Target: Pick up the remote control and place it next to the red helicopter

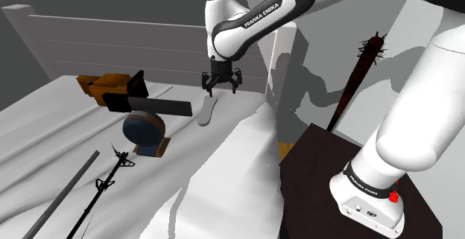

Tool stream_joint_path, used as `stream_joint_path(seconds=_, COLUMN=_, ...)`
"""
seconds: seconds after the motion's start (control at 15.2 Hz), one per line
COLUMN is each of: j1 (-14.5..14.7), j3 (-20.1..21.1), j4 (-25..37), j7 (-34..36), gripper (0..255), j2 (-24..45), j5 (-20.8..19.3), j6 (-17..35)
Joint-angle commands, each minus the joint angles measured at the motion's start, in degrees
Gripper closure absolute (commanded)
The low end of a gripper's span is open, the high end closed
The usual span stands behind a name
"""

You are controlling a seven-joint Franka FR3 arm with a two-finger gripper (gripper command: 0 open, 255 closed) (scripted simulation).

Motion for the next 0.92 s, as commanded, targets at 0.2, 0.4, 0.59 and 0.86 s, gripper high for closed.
stream_joint_path(seconds=0.2, j1=1.04, j3=-1.41, j4=8.7, j7=8.06, gripper=0, j2=11.69, j5=-2.84, j6=2.41)
stream_joint_path(seconds=0.4, j1=1.88, j3=-2.75, j4=14.54, j7=11.88, gripper=0, j2=18.41, j5=-3.79, j6=3.12)
stream_joint_path(seconds=0.59, j1=2.7, j3=-4.19, j4=21.03, j7=15.14, gripper=0, j2=25.13, j5=-4.14, j6=3.29)
stream_joint_path(seconds=0.86, j1=3.03, j3=-4.79, j4=22.46, j7=16.04, gripper=0, j2=28.18, j5=-4.47, j6=4.88)
